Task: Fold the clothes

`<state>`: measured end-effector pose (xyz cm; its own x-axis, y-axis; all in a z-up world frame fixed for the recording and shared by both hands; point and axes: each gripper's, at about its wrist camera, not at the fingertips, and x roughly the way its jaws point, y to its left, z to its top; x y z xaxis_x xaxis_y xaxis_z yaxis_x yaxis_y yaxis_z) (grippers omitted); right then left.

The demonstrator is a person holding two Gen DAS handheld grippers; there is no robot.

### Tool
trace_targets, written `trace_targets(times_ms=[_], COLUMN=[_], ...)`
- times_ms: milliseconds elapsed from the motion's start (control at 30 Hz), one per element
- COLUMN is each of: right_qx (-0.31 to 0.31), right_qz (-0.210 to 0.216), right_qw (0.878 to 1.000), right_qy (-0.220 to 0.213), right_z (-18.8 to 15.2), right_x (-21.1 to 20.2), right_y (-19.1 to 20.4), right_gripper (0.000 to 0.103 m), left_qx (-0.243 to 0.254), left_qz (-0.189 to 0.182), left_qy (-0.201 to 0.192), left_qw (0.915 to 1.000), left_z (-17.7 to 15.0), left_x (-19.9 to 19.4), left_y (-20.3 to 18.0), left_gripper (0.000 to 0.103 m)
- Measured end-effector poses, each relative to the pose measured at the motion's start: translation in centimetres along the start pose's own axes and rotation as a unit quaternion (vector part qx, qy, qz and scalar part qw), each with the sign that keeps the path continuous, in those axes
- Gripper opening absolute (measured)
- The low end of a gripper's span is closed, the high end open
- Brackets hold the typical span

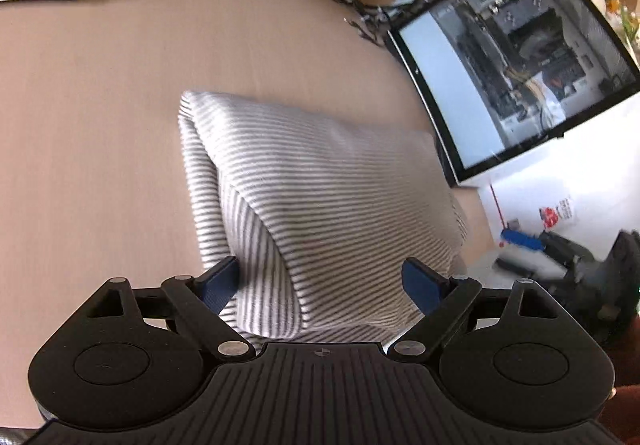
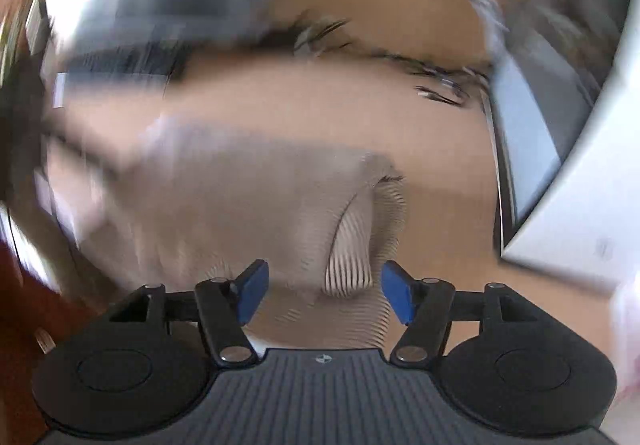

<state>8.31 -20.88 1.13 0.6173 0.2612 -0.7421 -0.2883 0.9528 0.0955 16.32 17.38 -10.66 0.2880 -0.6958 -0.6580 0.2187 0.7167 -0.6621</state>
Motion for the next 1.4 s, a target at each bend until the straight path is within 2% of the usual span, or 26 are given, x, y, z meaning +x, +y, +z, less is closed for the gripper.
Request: trace_targets(times_ms=[100, 233, 367, 400, 433, 500, 533, 600, 667, 733, 833, 900, 1000, 1100, 1133, 1200, 1333, 1400], right_qx=[0.112, 0.111, 0.120, 0.125, 0.131, 0.142, 0.145, 0.143, 0.136, 0.119, 0.092, 0.073, 0.062, 0.046, 0.035, 0.035, 0.011, -0.003], right_qz=[0.026, 0.012, 0.027, 0.035, 0.043, 0.058, 0.064, 0.069, 0.072, 0.073, 0.089, 0.097, 0.085, 0.048, 0.042, 0.044, 0.055, 0.049], right_qw=[0.993, 0.994, 0.992, 0.991, 0.990, 0.987, 0.987, 0.987, 0.988, 0.990, 0.991, 0.991, 0.993, 0.998, 0.998, 0.998, 0.997, 0.997], right_qy=[-0.026, 0.016, 0.042, 0.041, 0.040, 0.038, 0.036, 0.028, 0.013, -0.009, -0.047, -0.061, -0.046, -0.016, -0.020, -0.031, -0.061, -0.053], right_z=[0.7, -0.4, -0.9, -0.9, -0.8, -0.7, -0.4, 1.2, 3.3, 5.9, 9.2, 9.8, 8.3, 5.7, 5.4, 6.0, 8.5, 8.5], right_x=[2.5, 8.2, 11.1, 11.3, 11.5, 11.9, 12.3, 13.6, 15.4, 16.5, 15.2, 13.7, 13.8, 16.2, 16.7, 16.7, 16.3, 16.9], right_y=[-2.6, -2.4, -1.7, -1.8, -1.8, -1.9, -2.0, -2.2, -2.0, -2.1, -2.5, -2.9, -3.5, -3.4, -3.2, -2.8, -1.7, -1.6], right_gripper=[0.066, 0.066, 0.065, 0.063, 0.055, 0.048, 0.045, 0.039, 0.026, 0.019, 0.017, 0.017, 0.017, 0.018, 0.019, 0.019, 0.019, 0.019], left_qx=[-0.004, 0.000, -0.010, -0.009, -0.008, -0.004, -0.002, 0.002, 0.013, 0.027, 0.047, 0.059, 0.060, 0.040, 0.033, 0.014, 0.049, 0.057], left_qz=[0.010, 0.053, 0.079, 0.085, 0.092, 0.112, 0.124, 0.145, 0.163, 0.167, 0.173, 0.167, 0.171, 0.212, 0.219, 0.211, 0.235, 0.251], left_qy=[-0.005, -0.015, -0.024, -0.027, -0.030, -0.040, -0.045, -0.057, -0.078, -0.099, -0.132, -0.140, -0.120, -0.092, -0.094, -0.104, -0.130, -0.133], left_qw=[0.9999, 0.9985, 0.9965, 0.9959, 0.9953, 0.9929, 0.9912, 0.9878, 0.9834, 0.9805, 0.9749, 0.9742, 0.9761, 0.9722, 0.9707, 0.9719, 0.9620, 0.9571], left_z=[-0.3, -0.4, -0.7, -0.8, -0.9, -1.1, -0.9, 0.2, 2.3, 4.2, 6.9, 7.1, 5.2, 3.1, 2.9, 3.2, 5.0, 5.4], left_x=[0.9, 1.5, 1.8, 1.9, 1.9, 2.1, 2.3, 2.6, 3.1, 2.4, 1.3, 0.8, 1.3, 3.1, 3.3, 2.9, 1.9, 2.1], left_y=[-0.3, -0.8, -1.2, -1.4, -1.6, -2.0, -2.1, -2.3, -2.9, -3.6, -4.5, -5.2, -5.2, -3.6, -3.0, -2.6, -3.8, -3.6], left_gripper=[0.085, 0.067, 0.065, 0.065, 0.064, 0.054, 0.045, 0.042, 0.031, 0.025, 0.024, 0.024, 0.024, 0.026, 0.030, 0.027, 0.025, 0.025])
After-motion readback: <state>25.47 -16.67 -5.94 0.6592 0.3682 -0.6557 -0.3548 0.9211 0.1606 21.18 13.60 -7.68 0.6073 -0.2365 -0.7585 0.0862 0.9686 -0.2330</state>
